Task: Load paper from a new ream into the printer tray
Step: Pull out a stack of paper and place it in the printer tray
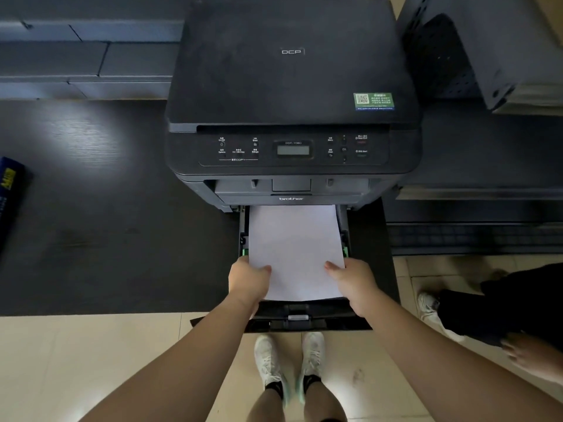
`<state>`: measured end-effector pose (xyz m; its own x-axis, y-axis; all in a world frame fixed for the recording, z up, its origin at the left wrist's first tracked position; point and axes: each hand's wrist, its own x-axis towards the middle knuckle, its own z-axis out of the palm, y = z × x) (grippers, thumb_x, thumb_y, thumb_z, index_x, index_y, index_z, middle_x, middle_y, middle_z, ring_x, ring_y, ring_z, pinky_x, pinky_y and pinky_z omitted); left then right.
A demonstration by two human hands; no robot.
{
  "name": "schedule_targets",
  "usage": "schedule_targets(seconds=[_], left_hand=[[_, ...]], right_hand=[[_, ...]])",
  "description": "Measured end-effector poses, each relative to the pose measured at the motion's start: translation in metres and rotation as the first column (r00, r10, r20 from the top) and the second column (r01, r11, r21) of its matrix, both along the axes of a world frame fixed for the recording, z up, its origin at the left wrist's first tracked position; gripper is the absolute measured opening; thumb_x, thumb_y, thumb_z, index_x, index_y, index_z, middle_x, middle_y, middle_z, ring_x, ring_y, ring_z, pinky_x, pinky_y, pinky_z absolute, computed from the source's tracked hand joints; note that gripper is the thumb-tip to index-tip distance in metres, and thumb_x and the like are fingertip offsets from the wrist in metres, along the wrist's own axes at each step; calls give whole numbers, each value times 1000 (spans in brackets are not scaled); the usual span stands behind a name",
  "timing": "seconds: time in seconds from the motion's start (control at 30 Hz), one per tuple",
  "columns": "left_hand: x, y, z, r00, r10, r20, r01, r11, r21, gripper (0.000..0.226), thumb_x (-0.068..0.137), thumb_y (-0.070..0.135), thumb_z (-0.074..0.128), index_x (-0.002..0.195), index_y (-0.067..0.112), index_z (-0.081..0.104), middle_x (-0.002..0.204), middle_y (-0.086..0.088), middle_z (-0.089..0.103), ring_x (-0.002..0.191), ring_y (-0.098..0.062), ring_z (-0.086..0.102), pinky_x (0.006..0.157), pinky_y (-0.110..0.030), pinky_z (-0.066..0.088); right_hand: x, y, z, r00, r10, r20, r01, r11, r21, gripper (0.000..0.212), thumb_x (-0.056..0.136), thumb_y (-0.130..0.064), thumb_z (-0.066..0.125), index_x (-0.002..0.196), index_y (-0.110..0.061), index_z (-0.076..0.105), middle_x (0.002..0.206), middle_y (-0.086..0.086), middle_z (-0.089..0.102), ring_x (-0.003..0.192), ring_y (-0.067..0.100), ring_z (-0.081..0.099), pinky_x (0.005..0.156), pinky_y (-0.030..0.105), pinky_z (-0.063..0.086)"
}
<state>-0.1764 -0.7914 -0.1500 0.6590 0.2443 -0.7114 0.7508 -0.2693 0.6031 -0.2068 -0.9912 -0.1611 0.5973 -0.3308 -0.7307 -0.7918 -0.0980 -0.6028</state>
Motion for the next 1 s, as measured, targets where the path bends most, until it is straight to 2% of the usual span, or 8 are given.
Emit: schedule_targets(seconds=[0.07,0.13,0.2,0.3,0.5,0.73,0.9,1.0], left_hand=[[-3,2,-1,1000,3,-5,-3,1000,20,25,87,11,62,112,7,61,103,-7,69,90,-28,67,76,-35,56],[-7,3,0,1000,-8,-8,8,1000,27,27,86,16,64,111,8,59,101,-5,68,90,-28,67,78,-37,58],[-12,5,4,999,-32,-16,32,999,44,27,84,21,64,108,10,58,98,-4,67,86,-26,67,74,-40,61],[-21,10,8,987,-160,-4,158,972,171,15,89,14,56,102,7,58,91,-5,65,69,-16,60,53,-26,47],[-24,8,9,944,-330,24,308,902,303,13,88,-7,46,85,2,55,72,-4,54,61,-16,52,48,-22,38],[-36,13,11,943,-328,63,288,894,342,33,92,4,55,125,9,55,103,-11,68,87,-27,66,66,-30,49],[-37,15,11,921,-382,80,323,861,393,36,92,2,58,128,5,59,118,-14,65,104,-28,64,85,-30,52],[-38,16,15,902,-427,66,359,826,435,34,92,7,59,126,9,60,123,-10,61,100,-27,65,81,-33,52]], right_hand=[[-3,-1,4,1000,23,-17,-24,1000,-20,28,91,-33,66,77,-8,65,84,7,67,78,23,62,69,32,50],[-10,-2,9,997,-14,-77,16,999,32,31,92,-33,66,77,-7,58,90,7,61,74,24,65,57,32,55],[-18,-1,16,991,-48,-123,59,994,89,21,92,-22,66,95,-2,62,106,11,64,76,30,74,60,34,62],[-28,-1,18,994,-5,-109,6,1000,10,15,93,-4,58,80,-5,66,93,14,72,70,25,76,68,35,63],[-31,5,18,997,0,-73,-6,997,-78,22,94,-3,56,75,-11,65,83,9,72,68,19,76,61,25,61],[-39,3,26,990,130,-53,-138,976,-169,20,88,-10,62,74,2,69,71,14,76,66,21,75,75,41,62],[-40,3,30,991,129,-23,-131,966,-222,41,85,7,61,60,-25,62,72,9,73,73,27,75,76,43,63],[-37,1,25,992,127,-27,-130,959,-252,24,82,2,65,59,-7,66,66,19,72,67,35,74,74,50,62]])
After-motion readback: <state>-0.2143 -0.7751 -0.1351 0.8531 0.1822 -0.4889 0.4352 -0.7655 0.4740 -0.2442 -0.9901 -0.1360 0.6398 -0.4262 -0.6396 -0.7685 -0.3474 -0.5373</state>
